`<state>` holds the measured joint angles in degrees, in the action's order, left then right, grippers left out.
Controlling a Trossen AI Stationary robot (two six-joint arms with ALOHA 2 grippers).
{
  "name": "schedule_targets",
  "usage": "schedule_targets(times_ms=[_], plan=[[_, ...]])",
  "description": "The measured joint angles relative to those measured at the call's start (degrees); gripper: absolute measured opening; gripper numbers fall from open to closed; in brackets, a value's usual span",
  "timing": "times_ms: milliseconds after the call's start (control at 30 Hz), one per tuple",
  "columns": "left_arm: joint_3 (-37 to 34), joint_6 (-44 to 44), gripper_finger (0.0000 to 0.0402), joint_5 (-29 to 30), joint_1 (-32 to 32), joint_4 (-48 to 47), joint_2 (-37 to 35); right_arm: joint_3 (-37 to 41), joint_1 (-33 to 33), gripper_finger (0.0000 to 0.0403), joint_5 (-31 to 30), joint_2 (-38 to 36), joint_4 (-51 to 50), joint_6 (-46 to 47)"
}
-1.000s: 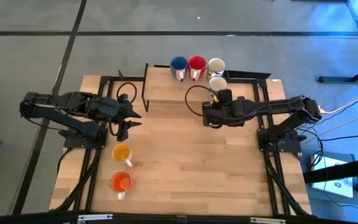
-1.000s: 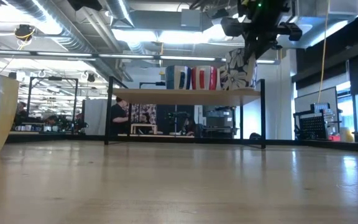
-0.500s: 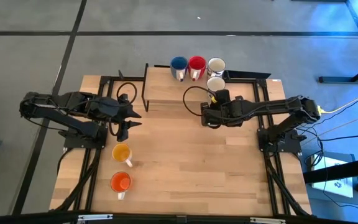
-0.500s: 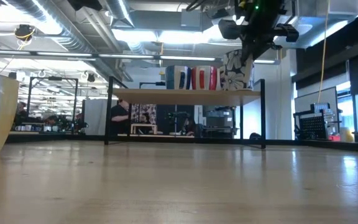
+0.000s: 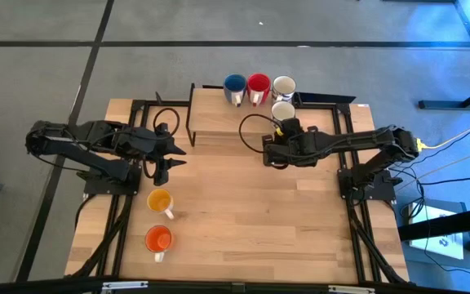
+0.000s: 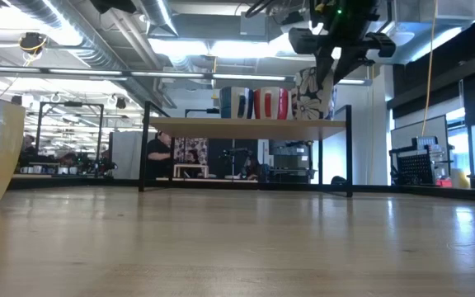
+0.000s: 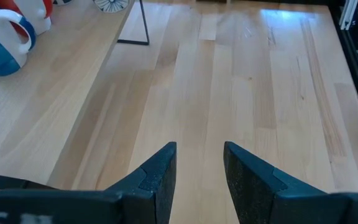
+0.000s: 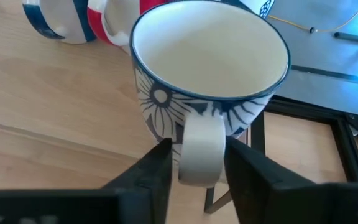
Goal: Place coffee mugs
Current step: Put the white patterned mug on the shelf, then put the yellow mug on the shelf
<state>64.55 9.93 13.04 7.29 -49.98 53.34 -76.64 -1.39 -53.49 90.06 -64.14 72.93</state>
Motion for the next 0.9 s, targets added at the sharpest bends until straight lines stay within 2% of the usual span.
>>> schedule_targets(times_ms=[267, 533, 733, 900], plan=[[0.0, 0.0, 0.0127, -0.02, 0.0, -0.04, 0.0, -2.22, -0.15, 0.0178, 0.81, -0.32, -4.14, -0.02], [0.0, 0.04, 0.0127, -0.02, -0.01, -0.12, 0.0, -8.65, -0.57, 0.0186, 6.18, -1.83, -6.63, -4.81], [0.0, 1.21, 0.0127, -1.24, -0.02, -0.81, 0.0, -13.53, -5.15, 0.0186, 6.62, -1.99, -7.24, -6.91], [0.0, 3.51, 0.0127, -7.14, 0.0, -2.4, 0.0, -14.13, -11.93, 0.0186, 6.55, -1.97, -2.49, -9.91]])
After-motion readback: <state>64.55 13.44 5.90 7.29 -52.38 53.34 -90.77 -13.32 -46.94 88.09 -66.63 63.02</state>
